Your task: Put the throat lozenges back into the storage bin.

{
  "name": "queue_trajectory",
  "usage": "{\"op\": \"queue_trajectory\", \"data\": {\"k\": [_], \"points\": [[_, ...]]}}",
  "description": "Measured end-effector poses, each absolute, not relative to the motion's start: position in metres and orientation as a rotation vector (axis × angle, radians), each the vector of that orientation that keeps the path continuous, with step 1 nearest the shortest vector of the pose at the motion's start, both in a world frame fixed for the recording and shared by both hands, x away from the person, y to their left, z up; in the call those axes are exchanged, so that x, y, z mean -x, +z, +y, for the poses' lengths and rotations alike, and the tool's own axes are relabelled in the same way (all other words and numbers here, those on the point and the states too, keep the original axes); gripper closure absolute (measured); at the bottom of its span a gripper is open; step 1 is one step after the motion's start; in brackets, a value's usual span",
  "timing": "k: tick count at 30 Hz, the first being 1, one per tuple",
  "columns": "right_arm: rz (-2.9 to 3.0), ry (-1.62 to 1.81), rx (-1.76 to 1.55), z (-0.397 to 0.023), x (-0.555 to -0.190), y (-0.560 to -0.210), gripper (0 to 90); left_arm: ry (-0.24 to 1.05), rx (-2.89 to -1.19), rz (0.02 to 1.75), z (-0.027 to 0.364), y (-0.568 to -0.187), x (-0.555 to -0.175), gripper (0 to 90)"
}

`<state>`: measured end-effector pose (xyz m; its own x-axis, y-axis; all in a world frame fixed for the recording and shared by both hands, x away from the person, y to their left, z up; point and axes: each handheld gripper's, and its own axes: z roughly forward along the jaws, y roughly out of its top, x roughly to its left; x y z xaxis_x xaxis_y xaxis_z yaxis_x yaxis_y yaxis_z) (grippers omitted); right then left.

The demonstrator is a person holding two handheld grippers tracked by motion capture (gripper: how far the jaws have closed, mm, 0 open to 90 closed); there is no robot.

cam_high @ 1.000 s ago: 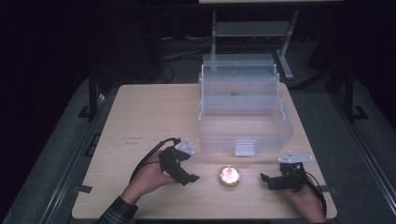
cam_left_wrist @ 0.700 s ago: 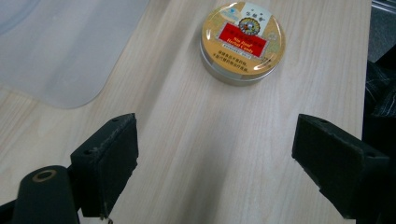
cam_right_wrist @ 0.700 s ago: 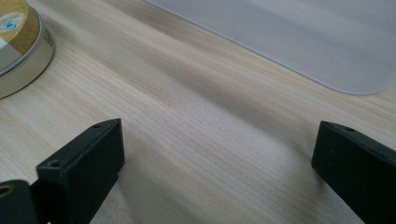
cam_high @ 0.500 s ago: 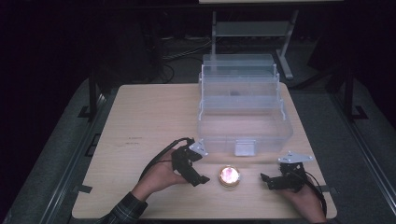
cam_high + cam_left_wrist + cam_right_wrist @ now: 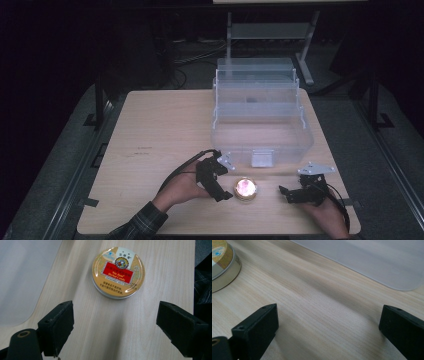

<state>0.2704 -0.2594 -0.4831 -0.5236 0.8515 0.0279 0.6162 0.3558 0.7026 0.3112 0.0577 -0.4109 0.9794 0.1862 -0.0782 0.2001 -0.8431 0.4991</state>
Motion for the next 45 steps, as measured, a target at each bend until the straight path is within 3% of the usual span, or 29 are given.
{"op": "queue_trajectory", "data": {"k": [45], "points": [[2.281, 0.958, -1.293, -0.259, -0.27, -0.483, 2.0, -0.069, -2.713, 0.13, -0.013, -0.438, -0.319, 13.3]]}}
